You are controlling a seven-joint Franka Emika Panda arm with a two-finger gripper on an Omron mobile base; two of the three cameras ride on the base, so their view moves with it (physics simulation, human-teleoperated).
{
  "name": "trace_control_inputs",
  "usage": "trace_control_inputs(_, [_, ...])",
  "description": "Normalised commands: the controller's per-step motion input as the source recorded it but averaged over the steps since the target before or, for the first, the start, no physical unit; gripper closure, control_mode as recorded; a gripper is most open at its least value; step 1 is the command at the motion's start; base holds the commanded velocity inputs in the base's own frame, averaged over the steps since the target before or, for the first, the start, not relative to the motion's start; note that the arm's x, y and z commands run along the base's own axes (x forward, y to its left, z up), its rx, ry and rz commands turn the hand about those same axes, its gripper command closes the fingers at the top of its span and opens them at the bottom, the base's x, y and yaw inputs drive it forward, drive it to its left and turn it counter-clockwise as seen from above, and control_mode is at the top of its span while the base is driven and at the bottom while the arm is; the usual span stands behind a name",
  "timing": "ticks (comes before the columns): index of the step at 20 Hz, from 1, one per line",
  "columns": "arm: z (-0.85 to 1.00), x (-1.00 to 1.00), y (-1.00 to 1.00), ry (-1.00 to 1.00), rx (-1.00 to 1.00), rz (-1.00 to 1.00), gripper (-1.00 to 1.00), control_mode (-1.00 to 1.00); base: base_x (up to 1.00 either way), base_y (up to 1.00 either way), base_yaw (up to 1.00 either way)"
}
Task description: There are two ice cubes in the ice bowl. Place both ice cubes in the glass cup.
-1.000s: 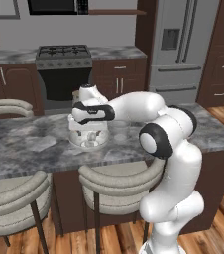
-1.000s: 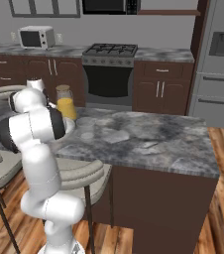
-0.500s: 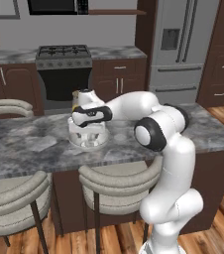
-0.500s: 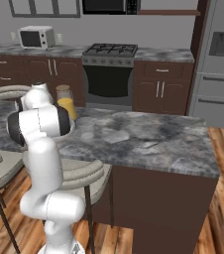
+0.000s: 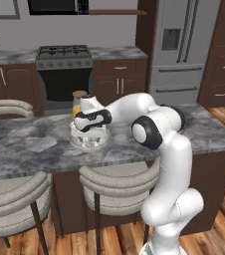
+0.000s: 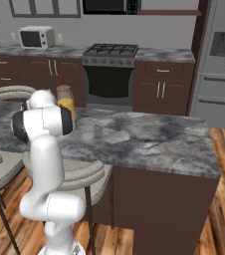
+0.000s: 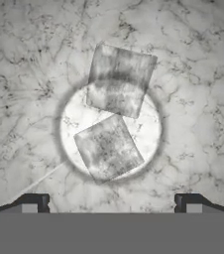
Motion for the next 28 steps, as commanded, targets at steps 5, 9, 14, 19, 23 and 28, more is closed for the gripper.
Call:
trace_control_inputs(5, [-0.32,0.0,-0.13,0.0,0.0,0.0,-1.0,-1.0,0.0,0.0,0.0])
trace_control_inputs(9, [-0.25,0.1,-0.01,0.0,0.0,0.0,-1.0,-1.0,0.0,0.0,0.0])
trace_control_inputs(14, [-0.13,0.21,0.0,-0.01,0.0,0.0,-1.0,-1.0,0.0,0.0,0.0])
trace_control_inputs(19, [-0.17,0.0,0.01,0.0,0.0,0.0,1.0,-1.0,0.0,0.0,0.0])
trace_control_inputs(23, [-0.02,0.0,0.0,0.0,0.0,0.0,1.0,-1.0,0.0,0.0,0.0])
trace_control_inputs(28, [0.25,-0.02,0.0,-0.1,0.0,0.0,1.0,-1.0,0.0,0.0,0.0])
